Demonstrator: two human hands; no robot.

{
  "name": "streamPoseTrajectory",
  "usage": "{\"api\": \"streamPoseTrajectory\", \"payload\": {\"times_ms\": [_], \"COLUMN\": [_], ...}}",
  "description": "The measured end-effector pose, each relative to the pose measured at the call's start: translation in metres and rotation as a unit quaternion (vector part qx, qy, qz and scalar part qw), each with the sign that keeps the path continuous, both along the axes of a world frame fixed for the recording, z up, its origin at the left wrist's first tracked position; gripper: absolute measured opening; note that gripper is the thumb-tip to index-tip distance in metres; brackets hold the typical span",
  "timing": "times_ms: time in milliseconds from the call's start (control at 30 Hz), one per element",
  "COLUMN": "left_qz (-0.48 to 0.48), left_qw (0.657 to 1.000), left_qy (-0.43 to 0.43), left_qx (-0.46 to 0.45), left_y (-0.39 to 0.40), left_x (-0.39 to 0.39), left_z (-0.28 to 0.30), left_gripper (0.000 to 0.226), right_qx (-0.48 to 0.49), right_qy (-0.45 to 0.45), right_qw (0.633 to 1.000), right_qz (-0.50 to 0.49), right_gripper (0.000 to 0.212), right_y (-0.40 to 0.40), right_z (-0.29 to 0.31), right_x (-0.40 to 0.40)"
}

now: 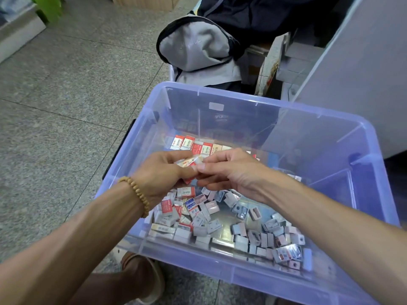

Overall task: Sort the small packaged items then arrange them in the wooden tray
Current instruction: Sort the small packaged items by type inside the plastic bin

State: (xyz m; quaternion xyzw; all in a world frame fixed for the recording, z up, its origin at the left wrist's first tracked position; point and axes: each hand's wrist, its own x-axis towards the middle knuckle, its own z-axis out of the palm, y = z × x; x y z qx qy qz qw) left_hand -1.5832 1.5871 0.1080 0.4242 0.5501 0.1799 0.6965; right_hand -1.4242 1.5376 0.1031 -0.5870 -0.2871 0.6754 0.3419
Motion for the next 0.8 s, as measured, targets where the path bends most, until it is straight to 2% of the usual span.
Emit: {"api": "streamPoseTrajectory", "payload": {"times_ms": [167,233,367,500,567,667,800], "left_qz": [0.015,0.012,0.033,0.071,0.078,0.071,0.073], "left_qw": [1.000,1.000,0.999,0.997,0.995,0.994,0.992], "left_qy": [-0.011,-0.018,-0.040,0.029,0.059,0.079,0.096], "left_qx": [0.002,0.001,-0.009,0.009,0.017,0.024,0.022], "left_y": [0.000,0.000,0.002,0.008,0.010,0.011,0.012], "left_x": [0.005,0.007,0.009,0.008,0.005,0.002,0.000], "left_z": [0.002,0.003,0.005,-0.005,-0.009,-0.010,-0.015], "left_gripper": [0.046,0.042,0.012,0.019,0.018,0.014,0.013], "right_qx": [-0.008,0.001,0.026,0.012,-0.004,-0.022,-0.013], "right_qy": [0.054,0.045,0.008,0.015,-0.016,-0.127,-0.187], "right_qw": [0.995,0.994,0.995,0.996,0.993,0.979,0.968], "right_qz": [-0.081,-0.095,-0.093,-0.091,-0.119,-0.156,-0.165], "right_gripper": [0.014,0.015,0.010,0.005,0.007,0.012,0.023], "right_y": [-0.005,-0.005,-0.003,0.003,0.010,0.027,0.053], "right_z": [-0.006,-0.007,-0.010,-0.012,-0.018,-0.038,-0.059], "right_x": [-0.001,-0.002,-0.002,0.004,0.011,0.018,0.006]}}
